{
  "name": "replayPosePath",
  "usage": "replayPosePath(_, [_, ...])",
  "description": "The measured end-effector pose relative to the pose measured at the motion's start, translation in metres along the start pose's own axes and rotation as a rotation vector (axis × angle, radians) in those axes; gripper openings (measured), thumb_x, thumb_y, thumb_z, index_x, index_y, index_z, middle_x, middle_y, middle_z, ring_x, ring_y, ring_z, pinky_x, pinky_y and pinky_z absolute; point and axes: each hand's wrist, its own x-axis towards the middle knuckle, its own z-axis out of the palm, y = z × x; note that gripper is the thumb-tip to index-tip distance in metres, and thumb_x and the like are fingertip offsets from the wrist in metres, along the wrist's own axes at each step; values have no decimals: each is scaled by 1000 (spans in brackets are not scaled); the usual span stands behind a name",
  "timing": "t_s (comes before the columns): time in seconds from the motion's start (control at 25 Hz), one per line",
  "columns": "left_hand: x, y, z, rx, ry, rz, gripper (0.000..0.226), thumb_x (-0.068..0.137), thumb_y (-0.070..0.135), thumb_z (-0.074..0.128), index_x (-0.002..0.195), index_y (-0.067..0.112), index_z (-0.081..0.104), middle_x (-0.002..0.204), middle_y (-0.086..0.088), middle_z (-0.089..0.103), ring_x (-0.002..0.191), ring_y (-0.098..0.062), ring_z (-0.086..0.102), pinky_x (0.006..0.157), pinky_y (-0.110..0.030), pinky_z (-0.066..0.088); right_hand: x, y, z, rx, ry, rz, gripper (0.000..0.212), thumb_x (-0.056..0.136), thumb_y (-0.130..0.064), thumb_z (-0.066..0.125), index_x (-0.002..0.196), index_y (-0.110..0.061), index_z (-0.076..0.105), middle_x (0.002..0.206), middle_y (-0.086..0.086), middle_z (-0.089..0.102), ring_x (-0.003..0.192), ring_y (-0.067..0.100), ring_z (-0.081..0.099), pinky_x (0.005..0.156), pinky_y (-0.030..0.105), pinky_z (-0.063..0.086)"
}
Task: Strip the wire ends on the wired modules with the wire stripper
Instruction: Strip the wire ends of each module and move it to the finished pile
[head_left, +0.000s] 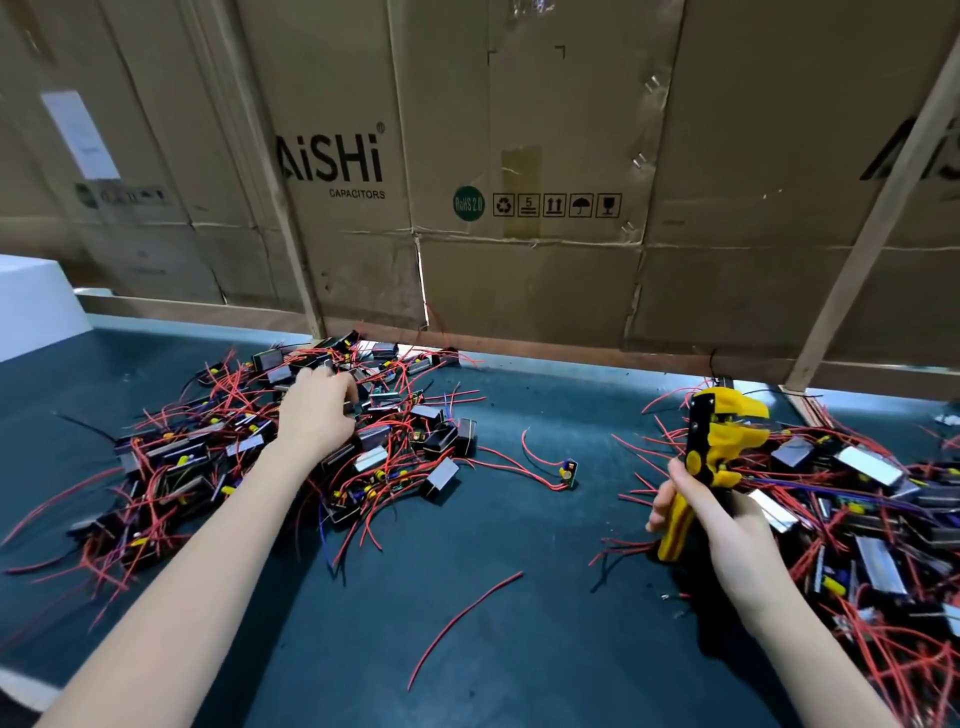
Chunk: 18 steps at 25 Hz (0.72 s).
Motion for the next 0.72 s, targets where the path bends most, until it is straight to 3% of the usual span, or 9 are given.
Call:
replayPosePath(0.04, [0, 4, -3, -83, 9, 27, 13, 79, 12, 72, 89, 18, 67, 89, -1, 63, 96, -26, 60, 76, -35, 50, 0, 0, 0, 1, -1, 0, 35, 90, -29, 61, 73, 1, 59, 71, 12, 57, 63, 23, 59, 61, 30, 49])
replayPosePath(0.12, [0, 10, -8, -166, -130, 17, 9, 77, 22, 78, 78, 21, 69, 75, 6, 64, 84, -20, 65, 72, -34, 54, 1, 1, -1, 0, -2, 4, 34, 90, -29, 61, 73, 1, 59, 71, 12, 57, 64, 25, 59, 64, 32, 49])
replayPosePath(0.2, [2, 14, -10, -102, -289, -15, 13, 76, 28, 80, 80, 17, 73, 77, 5, 66, 83, -18, 65, 77, -36, 56, 1, 2, -1, -1, -10, 5, 35, 89, -31, 62, 73, 1, 59, 71, 11, 58, 66, 27, 59, 67, 35, 48])
replayPosePath(0.28, [2, 18, -11, -65, -349, -52, 15, 76, 25, 80, 84, 13, 75, 84, 1, 69, 85, -20, 65, 79, -36, 56, 1, 1, -1, -1, -16, 4, 37, 84, -35, 64, 72, 0, 59, 70, 11, 58, 66, 27, 59, 68, 36, 48])
replayPosePath(0.4, [-3, 31, -9, 12, -316, -86, 8, 76, 15, 76, 83, 17, 75, 91, -3, 71, 88, -23, 66, 74, -34, 55, 0, 2, -2, 19, -15, 9, 36, 85, -33, 65, 73, 0, 59, 71, 10, 58, 68, 28, 59, 70, 37, 49])
replayPosePath(0.52, [-13, 36, -5, 50, -194, -98, 16, 78, 12, 73, 91, 21, 75, 96, -3, 71, 91, -24, 65, 72, -33, 53, 1, 2, -3, 25, -19, 7, 33, 90, -28, 63, 73, 0, 60, 71, 11, 58, 68, 29, 59, 72, 38, 49])
replayPosePath(0.64, [-18, 30, -6, -221, -128, -91, 35, 80, 4, 72, 113, 13, 70, 100, -7, 73, 97, -24, 66, 89, -35, 52, 0, 2, -3, 26, -20, 0, 34, 89, -30, 63, 73, 0, 60, 70, 10, 58, 68, 28, 59, 71, 37, 49])
replayPosePath(0.72, [-19, 21, -18, -293, -109, -136, 36, 82, 5, 70, 117, 12, 67, 100, -7, 74, 98, -24, 66, 92, -36, 51, 0, 3, -4, 26, -24, -2, 34, 89, -29, 63, 73, 1, 60, 71, 10, 59, 68, 28, 59, 72, 38, 49])
